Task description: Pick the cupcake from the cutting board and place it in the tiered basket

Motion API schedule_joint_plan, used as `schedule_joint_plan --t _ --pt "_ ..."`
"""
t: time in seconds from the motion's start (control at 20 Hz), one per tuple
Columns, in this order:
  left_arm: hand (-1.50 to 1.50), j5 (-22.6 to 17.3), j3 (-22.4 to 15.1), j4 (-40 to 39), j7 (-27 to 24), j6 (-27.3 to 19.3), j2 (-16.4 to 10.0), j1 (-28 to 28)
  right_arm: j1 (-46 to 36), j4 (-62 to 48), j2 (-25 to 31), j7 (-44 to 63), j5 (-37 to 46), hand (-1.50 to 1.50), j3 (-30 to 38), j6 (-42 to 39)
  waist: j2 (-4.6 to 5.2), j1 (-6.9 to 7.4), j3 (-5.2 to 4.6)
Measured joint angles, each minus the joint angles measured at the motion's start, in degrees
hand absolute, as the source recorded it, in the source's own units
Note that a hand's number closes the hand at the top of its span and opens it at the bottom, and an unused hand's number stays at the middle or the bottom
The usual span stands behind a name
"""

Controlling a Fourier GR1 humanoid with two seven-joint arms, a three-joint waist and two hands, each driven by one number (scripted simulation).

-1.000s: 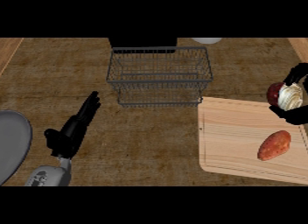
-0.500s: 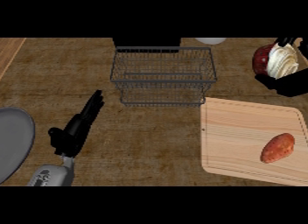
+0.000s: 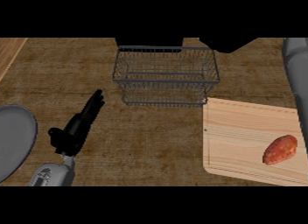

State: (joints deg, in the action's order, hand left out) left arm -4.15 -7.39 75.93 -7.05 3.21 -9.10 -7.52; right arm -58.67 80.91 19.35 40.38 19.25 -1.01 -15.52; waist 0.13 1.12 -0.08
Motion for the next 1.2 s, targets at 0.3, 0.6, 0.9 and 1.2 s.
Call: schedule_joint_plan --t 0.3,0.6,0.9,1.2 --pt "0.00 0.22 0.20 0.27 0.26 0.31 0.39 0.14 -7.26 -14.10 -6.37 -3.57 3.96 1.50 -2.70 3.49 0.16 0.35 0.01" --pt "0.00 0.21 0.85 0.95 0.96 1.03 0.12 0.29 -12.05 -26.13 -12.12 -8.42 6.85 1.50 -2.86 8.50 0.16 0.26 0.03" --pt "0.00 1.07 0.76 0.76 1.04 0.97 0.74 -0.03 -16.63 -36.16 -16.54 -12.65 6.86 1.50 -0.58 11.98 0.22 0.28 0.03" --pt "0.00 0.58 1.41 1.40 2.29 1.60 0.72 -0.52 -18.96 -41.99 -18.63 -12.61 1.86 1.50 2.61 13.60 0.19 0.48 0.03"
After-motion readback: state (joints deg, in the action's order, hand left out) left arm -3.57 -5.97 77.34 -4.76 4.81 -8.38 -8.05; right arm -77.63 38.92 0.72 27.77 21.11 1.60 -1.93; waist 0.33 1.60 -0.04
